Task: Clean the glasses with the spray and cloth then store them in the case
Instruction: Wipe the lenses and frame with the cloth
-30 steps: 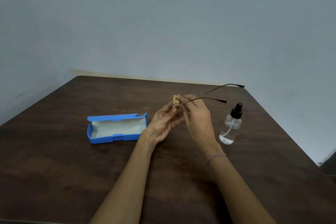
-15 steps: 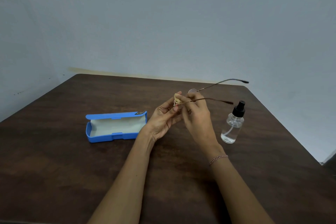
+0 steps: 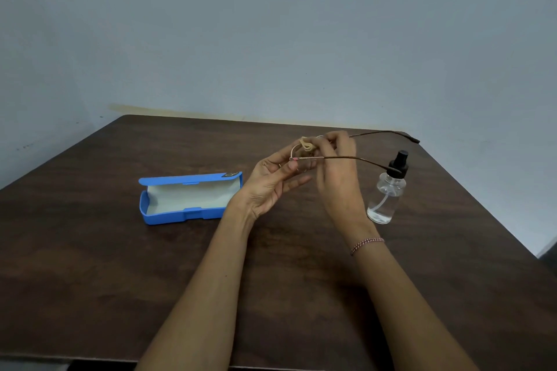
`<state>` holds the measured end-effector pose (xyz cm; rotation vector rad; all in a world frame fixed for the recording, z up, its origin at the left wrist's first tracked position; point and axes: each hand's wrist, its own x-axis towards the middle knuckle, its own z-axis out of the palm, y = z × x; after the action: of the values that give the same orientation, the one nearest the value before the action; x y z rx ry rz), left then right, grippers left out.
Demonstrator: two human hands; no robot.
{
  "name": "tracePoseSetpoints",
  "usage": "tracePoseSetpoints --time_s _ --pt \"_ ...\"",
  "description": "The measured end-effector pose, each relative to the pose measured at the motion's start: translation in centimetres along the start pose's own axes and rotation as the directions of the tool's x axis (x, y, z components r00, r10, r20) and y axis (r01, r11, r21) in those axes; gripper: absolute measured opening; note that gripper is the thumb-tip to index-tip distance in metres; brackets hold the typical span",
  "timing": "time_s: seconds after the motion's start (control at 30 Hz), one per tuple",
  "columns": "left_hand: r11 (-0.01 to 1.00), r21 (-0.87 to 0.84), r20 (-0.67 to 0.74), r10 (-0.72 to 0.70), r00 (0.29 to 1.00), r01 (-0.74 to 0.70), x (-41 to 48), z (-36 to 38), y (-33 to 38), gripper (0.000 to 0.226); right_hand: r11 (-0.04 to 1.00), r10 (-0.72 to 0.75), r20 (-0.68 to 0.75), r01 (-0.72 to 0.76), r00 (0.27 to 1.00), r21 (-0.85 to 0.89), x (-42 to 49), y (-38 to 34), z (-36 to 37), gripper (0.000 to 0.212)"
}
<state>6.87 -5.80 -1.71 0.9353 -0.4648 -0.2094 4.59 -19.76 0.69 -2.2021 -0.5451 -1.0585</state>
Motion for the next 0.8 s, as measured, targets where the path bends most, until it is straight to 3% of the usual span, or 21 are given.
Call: tracePoseSetpoints --time_s 0.17,0.27,0.4,0.53,0.8 --pt "1.0 0.003 -0.005 0.0 1.0 0.0 -0.1 -0.22 0.1 0.039 0.989 -0.13 0.03 0.127 0.991 0.073 -0.25 -0.81 -0.11 0.047" --pt "1.0 -0.003 -0.004 0.017 1.0 -0.017 -0.04 -0.26 0.14 0.054 0.974 -0.196 0.011 0.194 0.98 0.121 -0.04 -0.87 -0.35 0.05" --pt "1.0 -0.001 0.036 0.003 0.999 -0.003 -0.06 -0.11 0.17 0.055 0.986 -0.15 -0.023 0.151 0.988 0.073 -0.11 -0.58 -0.38 0.052" --pt "1.0 -0.024 0.04 0.018 0.999 -0.017 -0.01 -0.35 0.24 0.054 0.996 -0.045 -0.054 0.049 0.998 0.069 -0.04 -0.29 -0.33 0.035" --pt "0.994 0.006 -0.006 0.113 0.994 -0.113 0.22 -0.57 0.37 0.046 0.994 -0.035 -0.043 0.039 0.998 0.106 -0.24 -0.37 -0.2 0.023"
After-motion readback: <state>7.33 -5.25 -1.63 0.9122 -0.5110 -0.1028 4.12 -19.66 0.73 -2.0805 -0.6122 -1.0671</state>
